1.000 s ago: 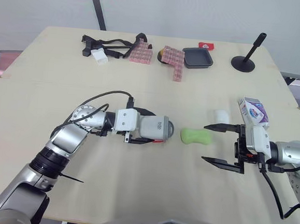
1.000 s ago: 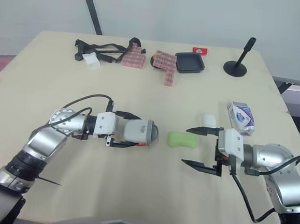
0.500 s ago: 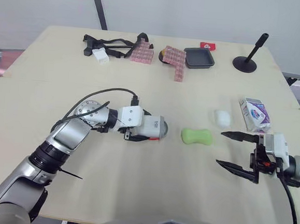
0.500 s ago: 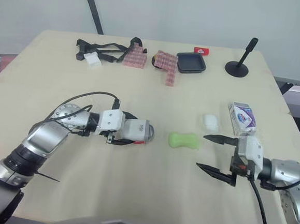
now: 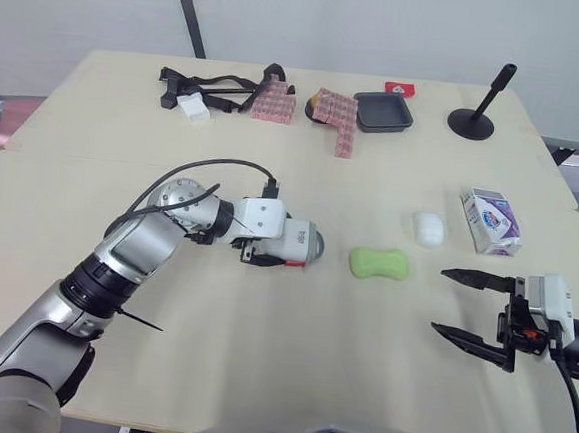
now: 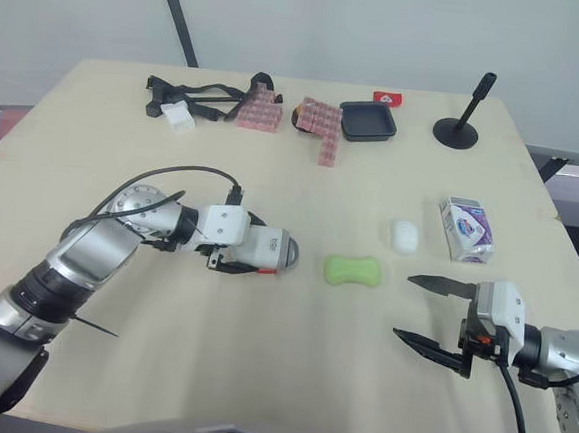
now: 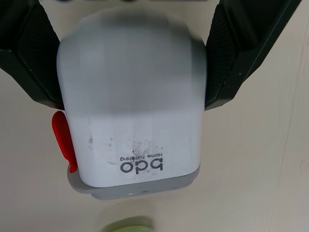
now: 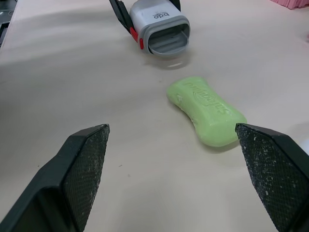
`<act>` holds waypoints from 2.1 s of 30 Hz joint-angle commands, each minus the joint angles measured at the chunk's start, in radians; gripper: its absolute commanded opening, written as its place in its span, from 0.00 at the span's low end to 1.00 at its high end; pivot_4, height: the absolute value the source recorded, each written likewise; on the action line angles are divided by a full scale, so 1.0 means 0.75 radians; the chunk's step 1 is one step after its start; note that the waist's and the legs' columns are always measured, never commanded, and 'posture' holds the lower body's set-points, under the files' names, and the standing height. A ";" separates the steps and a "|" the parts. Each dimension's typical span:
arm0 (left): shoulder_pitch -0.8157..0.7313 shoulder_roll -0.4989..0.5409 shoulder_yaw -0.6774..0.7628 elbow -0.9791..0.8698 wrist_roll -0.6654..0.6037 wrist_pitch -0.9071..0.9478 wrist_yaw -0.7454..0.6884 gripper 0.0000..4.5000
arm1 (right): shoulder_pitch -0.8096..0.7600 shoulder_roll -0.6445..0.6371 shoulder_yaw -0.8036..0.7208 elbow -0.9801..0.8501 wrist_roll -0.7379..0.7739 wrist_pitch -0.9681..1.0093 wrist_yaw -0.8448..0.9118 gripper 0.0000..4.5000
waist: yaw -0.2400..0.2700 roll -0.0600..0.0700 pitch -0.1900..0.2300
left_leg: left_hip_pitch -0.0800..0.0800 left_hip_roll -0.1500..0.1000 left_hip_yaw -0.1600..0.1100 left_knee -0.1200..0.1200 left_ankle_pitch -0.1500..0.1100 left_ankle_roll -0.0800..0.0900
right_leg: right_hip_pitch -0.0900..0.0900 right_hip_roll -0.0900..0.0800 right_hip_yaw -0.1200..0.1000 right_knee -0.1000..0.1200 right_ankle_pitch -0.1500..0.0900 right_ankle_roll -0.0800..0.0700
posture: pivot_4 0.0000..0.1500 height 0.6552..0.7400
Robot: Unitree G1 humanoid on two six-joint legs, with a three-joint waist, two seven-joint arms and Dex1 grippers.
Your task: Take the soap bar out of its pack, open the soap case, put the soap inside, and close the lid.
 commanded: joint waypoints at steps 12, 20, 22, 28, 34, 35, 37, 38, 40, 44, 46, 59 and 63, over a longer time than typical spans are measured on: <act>-0.113 -0.017 -0.079 -0.130 0.041 0.218 -0.034 0.77 | -0.011 0.011 -0.010 -0.003 -0.013 -0.028 -0.007 1.00 | 0.000 0.001 -0.001 | -0.001 0.000 0.000 0.000 0.001 0.001 | 0.000 -0.001 -0.002 0.000 0.000 -0.001 | 1.00 0.97; -0.107 0.008 -0.079 -0.135 0.043 0.210 -0.069 0.77 | -0.016 0.009 -0.008 -0.003 -0.017 -0.024 -0.010 1.00 | 0.001 0.001 -0.001 | -0.001 0.000 0.000 0.000 0.001 0.001 | 0.000 -0.001 -0.003 0.000 0.000 -0.001 | 1.00 0.97; -0.104 0.028 -0.078 -0.118 0.051 0.182 -0.079 0.77 | -0.019 0.008 -0.005 -0.004 -0.019 -0.021 -0.012 1.00 | 0.001 0.001 -0.001 | -0.001 0.000 0.000 0.000 0.001 0.001 | 0.000 -0.001 -0.003 0.000 0.000 -0.001 | 1.00 0.97; -0.106 0.099 -0.047 -0.051 0.051 0.093 -0.098 0.77 | -0.024 0.003 -0.004 0.000 -0.021 -0.016 -0.009 1.00 | 0.000 0.002 -0.001 | -0.001 0.000 0.000 0.000 0.001 0.001 | 0.000 -0.001 -0.003 0.000 -0.001 -0.001 | 1.00 0.97; -0.082 0.188 0.001 -0.014 0.018 0.031 -0.144 0.77 | -0.030 0.000 0.002 -0.010 -0.024 -0.006 -0.016 1.00 | 0.000 0.002 -0.001 | -0.001 0.000 0.000 0.000 0.001 0.001 | 0.000 -0.001 -0.004 0.000 -0.001 -0.001 | 1.00 0.97; -0.077 0.196 0.007 -0.010 0.013 0.024 -0.146 0.77 | -0.031 -0.001 0.002 -0.012 -0.024 -0.003 -0.017 1.00 | -0.001 0.002 -0.001 | -0.001 0.000 0.000 0.000 0.001 0.001 | 0.000 -0.001 -0.004 0.000 -0.001 -0.001 | 1.00 0.97; -0.064 0.210 0.024 -0.004 -0.005 0.031 -0.154 0.77 | -0.032 -0.002 0.002 -0.017 -0.024 0.001 -0.019 1.00 | 0.000 0.002 -0.001 | -0.001 0.000 0.000 0.000 0.001 0.001 | 0.000 -0.001 -0.004 0.000 -0.001 -0.001 | 1.00 0.97; -0.054 0.213 0.036 -0.001 -0.018 0.034 -0.156 0.77 | -0.032 -0.003 0.002 -0.019 -0.024 0.003 -0.019 1.00 | 0.000 0.002 -0.001 | -0.001 0.000 0.000 0.000 0.001 0.001 | 0.000 -0.001 -0.004 0.000 -0.001 -0.001 | 1.00 0.97; -0.035 0.212 0.060 0.003 -0.044 0.044 -0.160 0.77 | -0.032 -0.004 0.002 -0.021 -0.025 0.005 -0.020 1.00 | 0.000 0.002 -0.001 | 0.000 0.000 0.000 0.000 0.001 0.001 | 0.000 -0.002 -0.004 0.000 -0.001 -0.001 | 1.00 0.97; -0.010 0.204 0.084 0.019 -0.062 0.026 -0.150 0.77 | -0.037 -0.008 0.003 -0.024 -0.026 0.013 -0.023 1.00 | 0.001 0.002 -0.001 | -0.001 0.000 0.000 0.000 0.001 0.001 | 0.000 -0.002 -0.005 0.000 -0.001 -0.001 | 1.00 0.97; -0.001 0.201 0.089 0.030 -0.062 0.009 -0.142 0.77 | -0.040 -0.010 0.003 -0.025 -0.027 0.015 -0.025 1.00 | 0.000 0.002 -0.001 | -0.001 0.000 0.000 0.000 0.001 0.001 | 0.000 -0.002 -0.005 0.000 -0.001 -0.002 | 1.00 0.97; 0.028 0.174 0.090 0.142 -0.046 -0.140 -0.119 0.77 | -0.037 -0.020 -0.005 0.012 -0.034 -0.014 0.003 1.00 | 0.001 0.003 -0.002 | -0.003 0.000 0.000 0.000 0.001 0.002 | 0.000 -0.002 -0.006 0.000 -0.001 -0.002 | 1.00 0.97; 0.029 0.175 0.088 0.165 -0.048 -0.165 -0.124 0.77 | -0.035 -0.019 -0.006 0.024 -0.036 -0.026 0.009 1.00 | 0.001 0.003 -0.002 | -0.003 0.000 0.000 0.000 0.001 0.002 | 0.000 -0.003 -0.006 0.000 -0.001 -0.002 | 1.00 0.97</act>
